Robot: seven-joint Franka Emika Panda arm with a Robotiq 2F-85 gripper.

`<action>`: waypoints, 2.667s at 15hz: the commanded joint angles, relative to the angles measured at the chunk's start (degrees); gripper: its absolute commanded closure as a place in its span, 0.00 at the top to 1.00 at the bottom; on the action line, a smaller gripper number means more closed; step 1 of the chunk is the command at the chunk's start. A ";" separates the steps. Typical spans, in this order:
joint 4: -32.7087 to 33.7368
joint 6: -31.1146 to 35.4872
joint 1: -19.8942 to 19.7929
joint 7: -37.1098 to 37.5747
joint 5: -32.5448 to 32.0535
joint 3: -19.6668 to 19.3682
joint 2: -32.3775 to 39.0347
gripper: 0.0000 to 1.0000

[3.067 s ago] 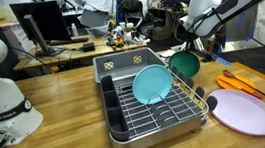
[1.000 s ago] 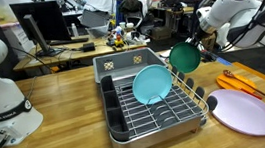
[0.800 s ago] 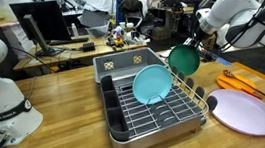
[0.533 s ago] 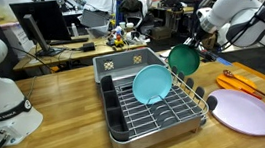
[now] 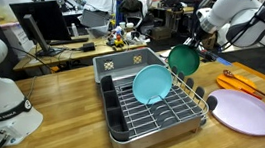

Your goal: Put the dark green plate on the dish drainer in front of the light blue plate

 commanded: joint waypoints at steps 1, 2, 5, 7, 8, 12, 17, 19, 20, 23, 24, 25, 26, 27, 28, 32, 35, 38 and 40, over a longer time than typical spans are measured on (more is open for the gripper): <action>-0.92 1.50 -0.60 -0.59 -0.76 -0.65 -0.86 0.01; -1.41 2.27 -0.87 -0.68 -0.90 -0.90 -1.34 0.01; -4.56 2.96 -2.43 -1.36 -0.74 -0.29 -4.51 0.01; -7.70 3.35 -3.33 -1.79 -1.05 0.37 -7.29 0.01; -9.39 3.63 -3.50 -1.95 -1.46 0.38 -8.77 0.01; -16.94 5.11 -3.43 -3.02 -3.44 -0.30 -15.68 0.01; -23.58 6.57 -1.36 -2.58 -7.90 -3.20 -23.84 0.01; -26.68 6.43 -1.87 -2.85 -8.46 -2.10 -25.87 0.01; -28.30 7.37 -2.21 -3.09 -7.95 -1.19 -26.12 0.01; -27.63 6.43 -1.52 -1.82 -7.52 -1.27 -25.23 0.06; -27.64 6.55 -1.55 -1.82 -7.52 -1.27 -25.24 0.06; -27.64 6.60 -1.60 -1.82 -7.52 -1.30 -25.29 0.06; -27.64 6.62 -1.60 -1.82 -7.52 -1.32 -25.33 0.06; -27.64 6.64 -1.61 -1.82 -7.52 -1.32 -25.35 0.06; -27.64 6.65 -1.60 -1.82 -7.52 -1.32 -25.35 0.01; -31.21 5.33 -0.62 -2.38 -9.61 -1.59 -29.78 0.01; -35.64 5.48 -0.09 -1.93 -12.71 -2.02 -36.87 0.01; -41.78 5.64 -0.87 -2.22 -15.57 -1.10 -44.75 0.01; -45.04 6.37 -1.28 -1.96 -17.10 -0.44 -48.36 0.01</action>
